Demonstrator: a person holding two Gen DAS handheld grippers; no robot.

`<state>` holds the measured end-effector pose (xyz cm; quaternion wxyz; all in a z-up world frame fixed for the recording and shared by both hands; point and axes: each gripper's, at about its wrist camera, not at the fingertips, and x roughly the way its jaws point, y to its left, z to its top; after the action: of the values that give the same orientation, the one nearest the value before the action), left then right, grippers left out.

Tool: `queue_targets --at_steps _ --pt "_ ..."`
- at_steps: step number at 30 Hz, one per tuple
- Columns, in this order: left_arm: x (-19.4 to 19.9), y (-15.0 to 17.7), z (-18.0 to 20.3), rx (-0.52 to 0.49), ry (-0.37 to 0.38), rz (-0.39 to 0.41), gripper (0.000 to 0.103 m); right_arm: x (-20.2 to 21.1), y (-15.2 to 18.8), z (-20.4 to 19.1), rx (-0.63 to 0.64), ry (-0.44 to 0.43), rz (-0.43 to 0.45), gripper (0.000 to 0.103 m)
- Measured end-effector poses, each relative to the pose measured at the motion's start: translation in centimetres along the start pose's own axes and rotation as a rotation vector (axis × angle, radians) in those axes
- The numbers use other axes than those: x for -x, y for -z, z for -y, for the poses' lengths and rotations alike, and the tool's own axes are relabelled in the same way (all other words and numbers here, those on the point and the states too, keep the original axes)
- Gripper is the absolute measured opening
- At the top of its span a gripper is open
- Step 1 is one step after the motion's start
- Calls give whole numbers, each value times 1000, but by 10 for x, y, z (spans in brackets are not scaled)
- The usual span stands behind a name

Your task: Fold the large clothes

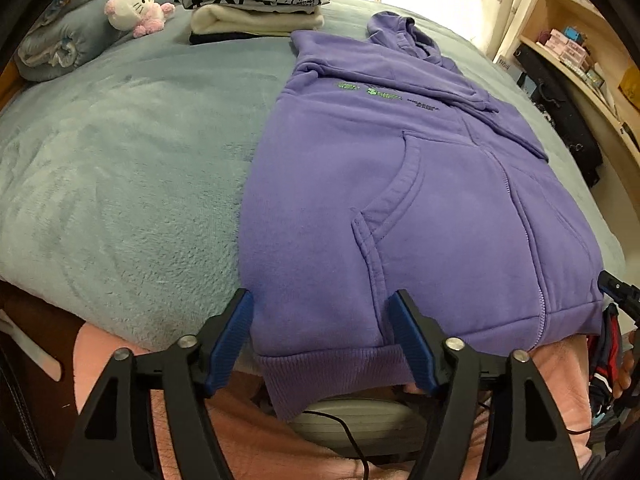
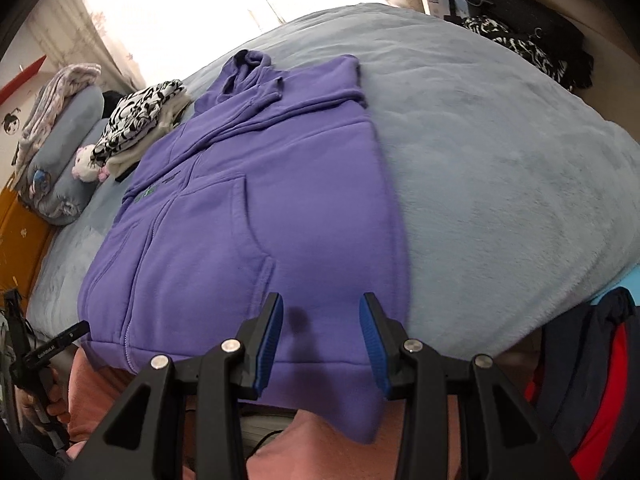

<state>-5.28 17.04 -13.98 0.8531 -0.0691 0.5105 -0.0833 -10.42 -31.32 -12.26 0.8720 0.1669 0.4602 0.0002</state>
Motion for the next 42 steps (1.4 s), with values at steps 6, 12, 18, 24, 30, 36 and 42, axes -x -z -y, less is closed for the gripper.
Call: queue_targets --at_steps 6,12,18,24,30,36,42 --pt "-8 4 -3 9 36 -15 80 11 4 8 18 -12 18 40" --pt "-10 9 -10 32 83 -28 81 9 10 16 34 24 -14 40" --pt "-15 9 -17 56 132 -37 83 -10 12 25 -3 -12 -70 40" --pt "-24 8 -20 72 188 -43 90 -26 11 33 -53 -72 -94 42" --pt "-23 8 -15 71 174 -21 82 -23 13 33 -58 -136 -86 21" --pt "-20 2 -17 70 195 -19 64 -30 9 28 -24 -140 -106 21" --pt "-31 -4 -2 36 181 -56 86 -40 7 24 -20 -118 -117 23"
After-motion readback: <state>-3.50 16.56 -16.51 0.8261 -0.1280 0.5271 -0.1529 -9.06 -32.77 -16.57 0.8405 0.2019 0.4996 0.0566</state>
